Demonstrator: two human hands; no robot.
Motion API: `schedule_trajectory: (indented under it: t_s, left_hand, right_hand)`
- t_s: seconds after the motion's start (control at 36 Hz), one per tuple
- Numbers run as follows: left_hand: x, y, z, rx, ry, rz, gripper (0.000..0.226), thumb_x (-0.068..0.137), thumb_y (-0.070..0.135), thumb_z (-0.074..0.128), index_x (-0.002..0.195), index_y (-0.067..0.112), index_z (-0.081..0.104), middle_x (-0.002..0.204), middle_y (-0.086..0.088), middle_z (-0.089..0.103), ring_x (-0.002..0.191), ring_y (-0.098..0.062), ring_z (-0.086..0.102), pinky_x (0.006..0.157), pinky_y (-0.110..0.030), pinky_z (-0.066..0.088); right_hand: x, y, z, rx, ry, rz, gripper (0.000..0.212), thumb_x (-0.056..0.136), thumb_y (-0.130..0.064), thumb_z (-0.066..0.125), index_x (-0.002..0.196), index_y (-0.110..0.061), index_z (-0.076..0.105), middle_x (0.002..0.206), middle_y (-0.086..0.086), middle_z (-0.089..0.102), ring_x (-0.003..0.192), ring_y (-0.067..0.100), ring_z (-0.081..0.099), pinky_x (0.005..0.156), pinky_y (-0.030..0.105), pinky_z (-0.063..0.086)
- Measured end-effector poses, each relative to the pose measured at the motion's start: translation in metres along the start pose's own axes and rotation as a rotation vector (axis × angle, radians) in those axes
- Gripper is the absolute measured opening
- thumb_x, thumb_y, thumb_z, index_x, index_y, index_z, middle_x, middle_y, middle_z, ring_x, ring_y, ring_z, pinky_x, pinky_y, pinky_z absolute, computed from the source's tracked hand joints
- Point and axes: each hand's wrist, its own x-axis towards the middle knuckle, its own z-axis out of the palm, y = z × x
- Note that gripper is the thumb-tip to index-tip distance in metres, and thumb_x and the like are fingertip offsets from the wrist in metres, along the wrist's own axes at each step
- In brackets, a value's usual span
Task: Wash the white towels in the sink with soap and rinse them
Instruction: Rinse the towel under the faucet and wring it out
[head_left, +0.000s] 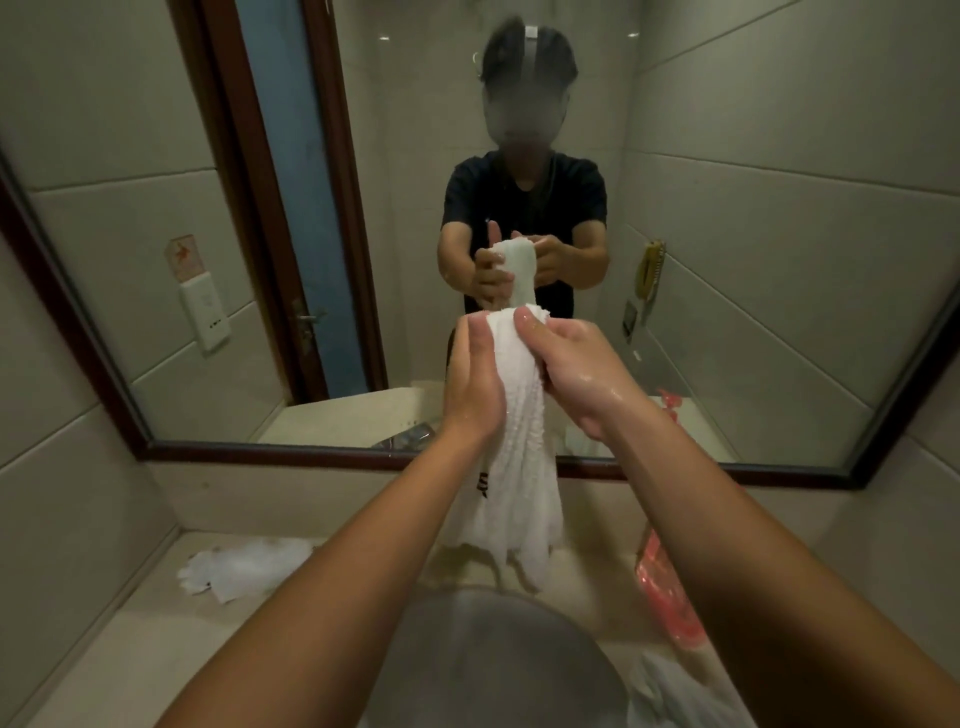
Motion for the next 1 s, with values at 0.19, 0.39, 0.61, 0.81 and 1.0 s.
schedule_trajectory:
  t_s: [0.19,0.39,0.61,0.81,1.0]
  left_hand:
    - [0.013,0.014,0.013,0.022,0.144,-0.041,0.116,0.076,0.103,0.010,0.124,0.012,0.064,0.110,-0.002,0.074,0.109,-0.023,0.071,0.104,-0.051,0.054]
    - [0.018,0.024,0.019,0.083,0.132,-0.063,0.080,0.096,0.078,0.015,0.106,0.018,0.067,0.090,0.001,0.075,0.088,-0.013,0.073,0.078,-0.031,0.055]
    - [0.017,0.025,0.016,0.084,0.192,-0.089,0.052,0.107,0.067,0.019,0.104,0.031,0.056,0.103,0.003,0.068,0.096,-0.008,0.064,0.083,-0.031,0.049]
    - [0.011,0.023,-0.009,0.035,-0.107,-0.013,0.067,0.087,0.069,0.051,0.124,0.016,0.068,0.104,0.001,0.077,0.095,-0.011,0.076,0.074,-0.020,0.057]
    - [0.011,0.020,-0.006,-0.062,-0.033,-0.243,0.031,0.084,0.037,0.088,0.101,0.014,0.075,0.082,0.001,0.080,0.075,-0.013,0.077,0.061,-0.026,0.057]
  right_hand:
    - [0.006,-0.016,-0.014,-0.220,0.024,-0.118,0.055,0.101,-0.054,0.064,0.071,-0.007,0.060,0.063,0.003,0.056,0.058,0.016,0.052,0.060,0.032,0.042]
    - [0.003,0.002,0.004,-0.253,0.362,-0.203,0.048,0.097,-0.058,0.067,0.078,-0.014,0.058,0.066,-0.005,0.054,0.051,0.001,0.045,0.048,0.012,0.036]
    - [-0.005,0.023,0.031,0.022,0.294,-0.050,0.051,0.108,-0.062,0.031,0.124,-0.019,0.055,0.109,-0.008,0.065,0.094,0.000,0.062,0.072,0.017,0.045]
    - [0.009,0.015,0.037,0.114,0.367,-0.038,0.048,0.107,-0.061,0.042,0.107,-0.015,0.056,0.106,0.012,0.070,0.095,0.024,0.071,0.083,0.043,0.060]
    - [0.015,0.027,0.046,0.146,0.520,0.046,0.036,0.108,-0.060,0.042,0.104,-0.024,0.043,0.112,0.008,0.064,0.099,0.022,0.067,0.087,0.044,0.058]
